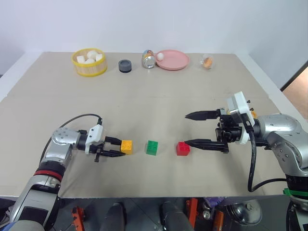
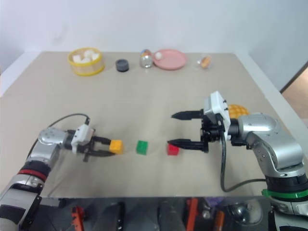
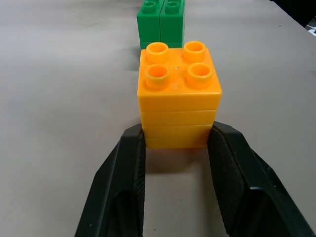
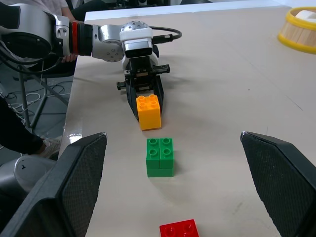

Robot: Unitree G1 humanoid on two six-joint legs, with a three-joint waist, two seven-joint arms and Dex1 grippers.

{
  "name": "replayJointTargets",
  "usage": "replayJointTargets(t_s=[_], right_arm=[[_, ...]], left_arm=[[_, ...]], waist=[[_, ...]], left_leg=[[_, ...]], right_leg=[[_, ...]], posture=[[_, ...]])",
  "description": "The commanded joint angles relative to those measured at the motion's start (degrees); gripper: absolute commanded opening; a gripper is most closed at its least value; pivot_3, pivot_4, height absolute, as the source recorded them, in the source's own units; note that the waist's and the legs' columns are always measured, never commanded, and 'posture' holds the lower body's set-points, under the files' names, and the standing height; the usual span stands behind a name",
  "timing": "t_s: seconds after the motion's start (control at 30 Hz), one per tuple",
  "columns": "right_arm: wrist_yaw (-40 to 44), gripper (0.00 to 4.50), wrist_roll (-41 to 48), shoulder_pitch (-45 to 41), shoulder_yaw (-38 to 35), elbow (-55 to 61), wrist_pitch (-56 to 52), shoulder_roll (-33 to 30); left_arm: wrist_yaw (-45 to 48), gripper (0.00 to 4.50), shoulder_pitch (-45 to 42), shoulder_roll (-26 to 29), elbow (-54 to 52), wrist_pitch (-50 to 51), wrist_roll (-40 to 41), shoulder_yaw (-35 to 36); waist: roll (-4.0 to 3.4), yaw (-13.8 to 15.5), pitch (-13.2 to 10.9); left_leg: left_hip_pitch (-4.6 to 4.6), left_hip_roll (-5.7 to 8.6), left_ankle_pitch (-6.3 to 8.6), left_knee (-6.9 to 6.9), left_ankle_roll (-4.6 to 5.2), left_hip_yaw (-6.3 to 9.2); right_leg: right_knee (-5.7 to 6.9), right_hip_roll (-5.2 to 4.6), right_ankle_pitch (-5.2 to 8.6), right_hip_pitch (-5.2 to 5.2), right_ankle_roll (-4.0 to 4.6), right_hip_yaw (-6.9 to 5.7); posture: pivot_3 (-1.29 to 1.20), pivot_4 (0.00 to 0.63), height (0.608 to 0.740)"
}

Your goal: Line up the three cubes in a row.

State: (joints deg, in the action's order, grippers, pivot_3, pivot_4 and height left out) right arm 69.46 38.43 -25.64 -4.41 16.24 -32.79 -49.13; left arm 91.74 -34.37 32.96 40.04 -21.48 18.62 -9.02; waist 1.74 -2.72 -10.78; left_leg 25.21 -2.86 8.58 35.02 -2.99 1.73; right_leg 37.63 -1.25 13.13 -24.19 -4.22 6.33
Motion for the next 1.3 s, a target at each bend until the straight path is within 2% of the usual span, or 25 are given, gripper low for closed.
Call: replayJointTargets(t_s=[0.03,0.17,0.2,0.47,0.67,0.83,0.93,1.07,1.17,1.3], right_arm=[[-0.32,4.50,0.95,-1.26,-1.62,0.75,0.03,-0.32],[-0.32,4.50,0.86,-1.67,-1.46,0.41,-0.01,-0.16],[-0.30,4.50,0.86,-1.79,-1.41,0.29,-0.02,-0.10],[-0.23,4.50,0.78,-2.96,-1.08,-0.59,-0.17,0.36],[0.23,4.50,0.86,-3.82,-1.38,-1.49,-0.25,0.34],[-0.15,4.50,-1.31,-3.12,-2.38,-4.81,1.34,-0.43],[-2.36,4.50,-4.08,-2.64,-3.29,-8.56,3.88,-0.05],[-9.03,4.50,-6.00,-1.81,-7.11,-14.63,6.09,2.25],[-16.89,4.50,-7.86,1.32,-11.09,-17.52,8.19,5.61],[-25.37,4.50,-9.63,6.01,-13.37,-16.41,9.38,10.83]], left_arm=[[0.74,2.94,-0.71,0.70,0.37,0.46,-0.13,1.09],[-0.24,4.29,-0.82,0.60,0.86,-0.57,-1.35,1.85],[-0.40,4.40,-0.82,0.58,0.91,-0.45,-1.53,1.91],[0.68,4.40,0.45,2.46,-3.29,3.53,1.10,3.30],[0.74,4.40,4.63,9.56,-5.21,3.96,1.73,5.96],[-7.16,4.40,6.64,14.29,-4.58,9.86,1.01,11.23],[-14.67,4.40,8.54,15.32,-8.39,19.82,1.80,14.15],[-29.06,4.40,13.23,12.94,-19.13,30.66,5.16,21.41],[-42.55,4.40,17.80,7.67,-28.25,35.84,6.79,27.27],[-50.38,4.40,23.36,2.37,-38.10,39.95,8.36,29.48]], waist=[[0.00,0.00,0.00],[0.00,0.00,0.00],[0.00,0.00,0.00],[0.00,-0.04,0.00],[0.00,-0.18,0.00],[0.00,-0.09,0.00],[0.00,-0.07,0.00],[0.01,-0.03,0.00],[0.05,0.02,0.03],[0.08,0.00,0.05]], left_leg=[[0.00,0.00,0.00,0.00,0.00,0.00],[0.00,0.00,0.00,0.00,0.00,0.00],[0.00,0.00,0.00,0.00,0.00,0.00],[-0.01,0.00,-0.01,0.00,0.01,0.00],[-0.03,-0.08,0.00,-0.06,0.01,-0.01],[-0.02,-0.09,0.00,-0.05,0.00,-0.01],[-0.03,-0.08,0.00,-0.05,0.00,-0.06],[-0.01,-0.09,0.00,-0.05,0.00,-0.06],[-0.01,-0.09,0.00,-0.07,0.00,-0.05],[-0.06,-0.07,0.00,-0.14,0.00,-0.03]], right_leg=[[0.00,0.00,0.00,0.00,0.00,0.00],[0.00,0.00,0.00,0.00,0.00,0.00],[0.00,0.00,0.00,0.00,0.00,0.00],[0.01,0.00,-0.03,0.00,0.00,0.00],[0.01,0.05,0.02,-0.04,0.07,-0.01],[0.01,0.04,0.02,-0.04,0.08,-0.02],[0.01,0.00,0.02,-0.04,0.07,-0.02],[0.01,0.00,0.02,-0.05,0.07,-0.02],[0.01,-0.01,0.01,-0.03,0.03,-0.04],[0.01,0.01,-0.07,-0.02,-0.15,-0.04]], posture=[[0.00,0.150,0.740],[0.00,0.150,0.740],[0.00,0.150,0.740],[0.00,0.150,0.740],[0.00,0.150,0.740],[0.00,0.150,0.740],[0.00,0.150,0.740],[0.00,0.150,0.740],[0.00,0.150,0.740],[0.00,0.150,0.740]])
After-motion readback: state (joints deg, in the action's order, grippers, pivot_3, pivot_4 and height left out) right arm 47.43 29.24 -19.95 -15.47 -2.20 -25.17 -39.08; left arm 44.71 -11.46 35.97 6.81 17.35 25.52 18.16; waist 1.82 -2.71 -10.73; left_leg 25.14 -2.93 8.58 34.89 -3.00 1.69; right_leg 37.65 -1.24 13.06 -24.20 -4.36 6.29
